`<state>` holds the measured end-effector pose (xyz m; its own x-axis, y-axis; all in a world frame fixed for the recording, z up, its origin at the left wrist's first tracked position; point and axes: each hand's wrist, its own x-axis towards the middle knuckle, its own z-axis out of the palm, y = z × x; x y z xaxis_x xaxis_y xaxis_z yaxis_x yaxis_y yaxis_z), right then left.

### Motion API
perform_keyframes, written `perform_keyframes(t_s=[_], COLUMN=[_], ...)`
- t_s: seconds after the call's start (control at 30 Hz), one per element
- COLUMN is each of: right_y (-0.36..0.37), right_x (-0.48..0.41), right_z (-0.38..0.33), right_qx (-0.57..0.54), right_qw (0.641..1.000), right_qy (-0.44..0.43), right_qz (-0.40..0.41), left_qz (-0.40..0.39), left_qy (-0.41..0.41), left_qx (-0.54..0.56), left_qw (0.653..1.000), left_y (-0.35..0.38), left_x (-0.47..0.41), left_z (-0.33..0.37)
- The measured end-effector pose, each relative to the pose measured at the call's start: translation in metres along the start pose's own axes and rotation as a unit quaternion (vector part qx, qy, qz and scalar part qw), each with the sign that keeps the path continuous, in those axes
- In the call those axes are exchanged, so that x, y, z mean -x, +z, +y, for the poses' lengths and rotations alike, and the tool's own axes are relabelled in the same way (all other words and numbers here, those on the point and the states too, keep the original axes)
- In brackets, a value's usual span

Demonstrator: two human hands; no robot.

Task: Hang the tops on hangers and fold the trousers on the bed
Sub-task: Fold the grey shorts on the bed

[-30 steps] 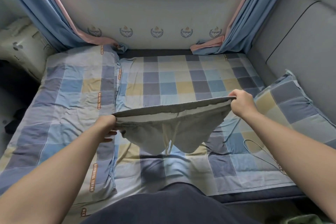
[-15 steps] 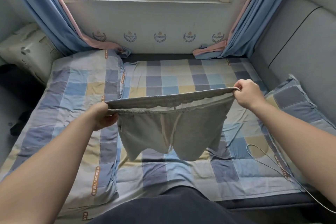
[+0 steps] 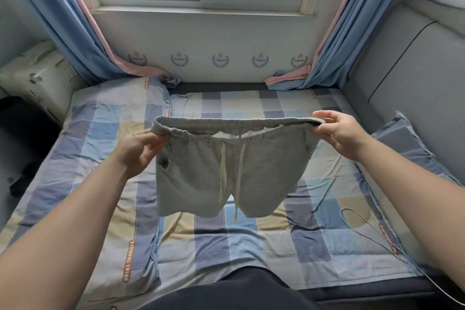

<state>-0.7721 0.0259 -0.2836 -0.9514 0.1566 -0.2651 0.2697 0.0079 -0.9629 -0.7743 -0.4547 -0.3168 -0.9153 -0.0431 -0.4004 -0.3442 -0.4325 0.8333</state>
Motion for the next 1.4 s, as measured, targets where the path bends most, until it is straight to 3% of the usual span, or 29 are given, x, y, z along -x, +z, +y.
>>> perform_keyframes(t_s=[0.1,0.27,0.43,0.53,0.63,0.73,0.83,0.93,1.07,1.27,1.4], right_y=[0.001,0.001,0.005,0.010,0.016,0.036,0.065,0.095,0.125,0.130,0.124], right_x=[0.000,0.001,0.004,0.008,0.011,0.020,0.031,0.050,0.071,0.084,0.088], right_z=[0.000,0.006,0.006,0.004,0.001,-0.003,-0.008,-0.016,-0.028,-0.036,-0.039], right_qx=[0.095,0.336,0.376,0.369,0.383,0.380,0.289,0.180,0.141,0.150,0.122], right_qw=[0.995,0.931,0.906,0.914,0.909,0.916,0.954,0.983,0.978,0.963,0.962], right_qy=[-0.034,-0.124,-0.153,-0.131,-0.114,-0.068,-0.022,0.027,-0.012,-0.064,-0.106], right_qz=[-0.006,0.065,0.115,0.106,0.118,0.112,0.071,-0.038,-0.152,-0.216,-0.222], left_qz=[0.087,0.144,0.189,0.229,0.247,0.203,0.104,0.031,-0.073,-0.168,-0.153], left_qy=[0.130,0.222,0.192,0.167,0.076,-0.053,-0.079,-0.051,-0.019,0.029,0.100], left_qx=[-0.225,-0.327,-0.310,-0.334,-0.292,-0.156,-0.096,-0.120,-0.158,-0.175,-0.211], left_qw=[0.962,0.907,0.912,0.899,0.921,0.965,0.987,0.991,0.985,0.970,0.960], left_y=[-0.001,0.007,0.003,0.007,0.014,0.023,0.051,0.085,0.128,0.143,0.145], left_x=[-0.011,-0.009,-0.017,-0.016,-0.016,-0.013,0.004,0.025,0.058,0.073,0.070], left_z=[-0.008,-0.007,-0.011,-0.015,-0.016,-0.018,-0.025,-0.035,-0.046,-0.041,-0.053])
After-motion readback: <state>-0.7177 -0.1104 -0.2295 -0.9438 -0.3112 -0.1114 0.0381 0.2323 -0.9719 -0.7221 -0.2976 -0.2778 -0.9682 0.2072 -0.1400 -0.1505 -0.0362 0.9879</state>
